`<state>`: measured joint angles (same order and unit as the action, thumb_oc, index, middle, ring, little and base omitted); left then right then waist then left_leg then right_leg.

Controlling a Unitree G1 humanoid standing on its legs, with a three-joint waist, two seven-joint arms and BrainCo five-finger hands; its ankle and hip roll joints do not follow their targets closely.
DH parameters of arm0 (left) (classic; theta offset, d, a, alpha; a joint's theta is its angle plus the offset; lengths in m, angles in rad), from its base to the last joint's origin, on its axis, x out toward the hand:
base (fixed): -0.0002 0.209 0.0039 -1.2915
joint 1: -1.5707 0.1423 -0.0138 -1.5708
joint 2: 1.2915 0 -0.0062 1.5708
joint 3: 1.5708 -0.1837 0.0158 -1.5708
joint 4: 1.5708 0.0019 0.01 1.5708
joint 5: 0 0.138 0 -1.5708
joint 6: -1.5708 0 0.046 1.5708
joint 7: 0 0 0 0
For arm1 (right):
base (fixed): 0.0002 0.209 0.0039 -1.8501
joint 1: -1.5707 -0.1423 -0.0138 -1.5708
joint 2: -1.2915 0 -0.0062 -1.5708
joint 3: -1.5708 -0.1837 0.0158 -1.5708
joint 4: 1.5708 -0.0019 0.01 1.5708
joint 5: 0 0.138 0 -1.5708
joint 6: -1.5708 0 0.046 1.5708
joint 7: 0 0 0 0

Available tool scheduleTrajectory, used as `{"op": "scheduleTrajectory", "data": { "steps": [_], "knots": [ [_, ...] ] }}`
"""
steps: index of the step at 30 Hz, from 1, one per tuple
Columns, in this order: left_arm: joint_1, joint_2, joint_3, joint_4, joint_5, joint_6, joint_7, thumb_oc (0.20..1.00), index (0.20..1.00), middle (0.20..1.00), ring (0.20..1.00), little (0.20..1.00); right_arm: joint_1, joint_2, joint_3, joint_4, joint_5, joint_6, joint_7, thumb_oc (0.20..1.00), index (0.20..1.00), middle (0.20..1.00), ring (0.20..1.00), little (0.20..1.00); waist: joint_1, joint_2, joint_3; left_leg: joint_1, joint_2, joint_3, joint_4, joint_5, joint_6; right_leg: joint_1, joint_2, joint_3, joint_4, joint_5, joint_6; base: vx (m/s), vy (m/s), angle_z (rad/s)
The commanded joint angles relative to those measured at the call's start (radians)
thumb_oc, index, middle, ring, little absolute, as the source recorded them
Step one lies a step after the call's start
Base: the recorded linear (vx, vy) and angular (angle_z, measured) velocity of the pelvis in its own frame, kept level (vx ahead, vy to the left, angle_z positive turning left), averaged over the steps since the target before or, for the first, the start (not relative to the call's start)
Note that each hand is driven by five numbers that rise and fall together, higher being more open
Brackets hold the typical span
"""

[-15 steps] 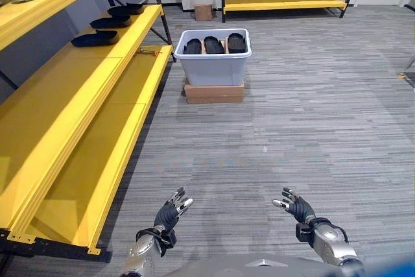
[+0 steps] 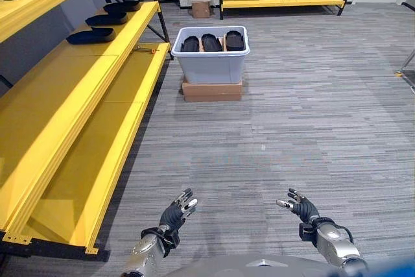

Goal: Move parts from the plastic box to the shelf.

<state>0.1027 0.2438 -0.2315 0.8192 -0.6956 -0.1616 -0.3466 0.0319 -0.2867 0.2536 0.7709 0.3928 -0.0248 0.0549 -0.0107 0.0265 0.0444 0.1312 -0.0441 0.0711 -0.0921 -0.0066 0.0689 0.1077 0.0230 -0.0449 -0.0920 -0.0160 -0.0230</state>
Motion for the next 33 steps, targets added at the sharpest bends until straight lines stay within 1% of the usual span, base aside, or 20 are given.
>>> {"op": "scheduleTrajectory", "data": {
  "steps": [1, 4, 5, 12, 15, 18, 24, 25, 26, 27, 28, 29, 31, 32, 33],
  "knots": [
    [-0.041, -0.019, 0.035, 0.016, -0.052, -0.038, 0.003, 1.0, 1.0, 1.0, 1.0, 1.0, -0.039, 0.004, 0.012, -0.036, 0.045, -0.022, -0.007, 1.0, 1.0, 1.0, 1.0, 1.0, -0.004, -0.044, -0.038, -0.035, -0.007, -0.026, 0.005, 0.003, -0.011, -0.005, -0.037, -0.008, 0.016, 0.06, 0.052, 0.0, 0.0, 0.0],
    [-0.046, -0.018, 0.037, 0.002, -0.027, -0.043, 0.023, 1.0, 1.0, 1.0, 1.0, 1.0, -0.036, 0.008, 0.007, -0.045, 0.061, -0.026, -0.011, 1.0, 1.0, 1.0, 1.0, 1.0, -0.004, -0.045, -0.037, -0.034, -0.01, -0.028, 0.005, 0.003, -0.008, -0.006, -0.038, -0.007, 0.021, 0.058, 0.052, 0.0, 0.031, 0.0],
    [-0.049, -0.017, 0.036, 0.001, -0.018, -0.034, 0.036, 1.0, 1.0, 1.0, 1.0, 1.0, -0.035, 0.007, 0.001, -0.045, 0.064, -0.027, -0.01, 1.0, 1.0, 1.0, 1.0, 1.0, -0.005, -0.045, -0.038, -0.033, -0.011, -0.028, 0.005, 0.002, -0.007, -0.005, -0.039, -0.007, 0.022, 0.058, 0.052, 0.01, 0.04, -0.01],
    [-0.056, -0.015, 0.042, 0.01, -0.021, -0.03, 0.047, 1.0, 1.0, 1.0, 1.0, 1.0, -0.034, 0.006, -0.006, -0.048, 0.073, -0.027, -0.019, 1.0, 1.0, 1.0, 1.0, 1.0, -0.006, -0.044, -0.035, -0.03, -0.015, -0.029, 0.005, 0.003, -0.002, -0.007, -0.04, -0.006, 0.037, 0.051, 0.051, 0.0, 0.03, 0.0],
    [-0.054, -0.01, 0.038, 0.01, 0.026, -0.053, 0.051, 1.0, 1.0, 1.0, 1.0, 1.0, -0.035, 0.006, -0.016, -0.055, 0.072, -0.027, -0.011, 1.0, 1.0, 1.0, 1.0, 1.0, -0.007, -0.042, -0.029, -0.025, -0.02, -0.03, 0.005, -0.001, 0.005, -0.007, -0.045, -0.007, 0.053, 0.044, 0.052, 0.01, 0.107, 0.0],
    [-0.05, 0.001, 0.032, -0.01, 0.062, -0.056, 0.068, 1.0, 1.0, 1.0, 1.0, 1.0, -0.029, 0.006, -0.016, -0.085, 0.07, -0.02, -0.015, 1.0, 1.0, 1.0, 1.0, 1.0, -0.006, -0.041, -0.03, -0.025, -0.025, -0.03, 0.005, -0.002, 0.009, -0.01, -0.048, -0.01, 0.066, 0.038, 0.053, 0.01, 0.088, 0.0],
    [-0.051, 0.013, 0.039, -0.014, 0.075, -0.043, 0.079, 1.0, 1.0, 1.0, 1.0, 1.0, -0.034, 0.001, -0.019, -0.12, 0.074, -0.022, -0.015, 1.0, 1.0, 1.0, 1.0, 1.0, -0.004, -0.035, -0.02, -0.025, -0.032, -0.024, 0.005, 0.003, 0.022, -0.034, -0.054, -0.031, 0.136, 0.013, 0.052, 0.0, 0.103, -0.01],
    [-0.052, 0.016, 0.04, -0.016, 0.084, -0.04, 0.078, 1.0, 1.0, 1.0, 1.0, 1.0, -0.036, 0.001, -0.021, -0.124, 0.071, -0.023, -0.013, 1.0, 1.0, 1.0, 1.0, 1.0, -0.004, -0.033, -0.016, -0.025, -0.032, -0.02, 0.005, 0.005, 0.024, -0.041, -0.054, -0.037, 0.157, 0.006, 0.052, -0.02, 0.186, -0.04],
    [-0.055, 0.028, 0.035, -0.011, 0.139, -0.076, 0.065, 1.0, 1.0, 1.0, 1.0, 1.0, -0.045, 0.002, -0.022, -0.137, 0.068, -0.023, -0.016, 1.0, 1.0, 1.0, 1.0, 1.0, -0.005, -0.032, -0.005, -0.027, -0.037, -0.014, 0.008, 0.009, 0.032, -0.07, -0.057, -0.046, 0.221, 0.009, 0.056, -0.04, 0.249, -0.1],
    [-0.054, 0.039, 0.026, -0.044, 0.132, -0.074, 0.049, 1.0, 1.0, 1.0, 1.0, 1.0, -0.043, -0.003, -0.027, -0.163, 0.068, -0.018, -0.017, 1.0, 1.0, 1.0, 1.0, 1.0, -0.005, -0.03, 0.009, -0.034, -0.043, -0.011, 0.019, 0.008, 0.041, -0.102, -0.062, -0.058, 0.298, 0.022, 0.064, -0.06, 0.285, -0.18],
    [-0.049, 0.048, 0.019, -0.078, 0.127, -0.068, 0.046, 1.0, 1.0, 1.0, 1.0, 1.0, -0.037, -0.006, -0.037, -0.19, 0.068, -0.01, -0.02, 1.0, 1.0, 1.0, 1.0, 1.0, -0.005, -0.03, 0.02, -0.037, -0.05, -0.01, 0.026, 0.007, 0.048, -0.132, -0.071, -0.07, 0.365, 0.044, 0.076, -0.05, 0.261, -0.15],
    [-0.044, 0.054, 0.014, -0.105, 0.115, -0.049, 0.048, 1.0, 1.0, 1.0, 1.0, 1.0, -0.036, -0.009, -0.046, -0.2, 0.068, -0.008, -0.022, 1.0, 1.0, 1.0, 1.0, 1.0, -0.001, -0.023, 0.033, -0.038, -0.05, -0.003, 0.034, 0.007, 0.05, -0.176, -0.087, -0.1, 0.468, 0.08, 0.098, -0.03, 0.202, -0.11],
    [-0.038, 0.055, 0.01, -0.111, 0.116, -0.05, 0.052, 1.0, 1.0, 1.0, 1.0, 1.0, -0.037, -0.009, -0.05, -0.205, 0.065, -0.01, -0.029, 1.0, 1.0, 1.0, 1.0, 1.0, 0.007, -0.018, 0.046, -0.035, -0.047, 0.011, 0.039, 0.007, 0.046, -0.21, -0.104, -0.135, 0.543, 0.106, 0.106, 0.0, 0.134, -0.06],
    [-0.033, 0.052, 0.01, -0.11, 0.117, -0.055, 0.054, 1.0, 1.0, 1.0, 1.0, 1.0, -0.041, -0.009, -0.049, -0.205, 0.065, -0.011, -0.032, 1.0, 1.0, 1.0, 1.0, 1.0, 0.011, -0.019, 0.051, -0.03, -0.049, 0.015, 0.038, 0.005, 0.044, -0.228, -0.106, -0.148, 0.555, 0.126, 0.112, 0.04, 0.074, -0.06],
    [-0.032, 0.049, 0.009, -0.105, 0.12, -0.057, 0.058, 1.0, 1.0, 1.0, 1.0, 1.0, -0.046, -0.009, -0.047, -0.201, 0.066, -0.015, -0.031, 1.0, 1.0, 1.0, 1.0, 1.0, 0.011, -0.023, 0.055, -0.023, -0.052, 0.017, 0.035, 0.001, 0.041, -0.247, -0.099, -0.154, 0.543, 0.139, 0.119, 0.06, 0.024, -0.13]
  ]
}}
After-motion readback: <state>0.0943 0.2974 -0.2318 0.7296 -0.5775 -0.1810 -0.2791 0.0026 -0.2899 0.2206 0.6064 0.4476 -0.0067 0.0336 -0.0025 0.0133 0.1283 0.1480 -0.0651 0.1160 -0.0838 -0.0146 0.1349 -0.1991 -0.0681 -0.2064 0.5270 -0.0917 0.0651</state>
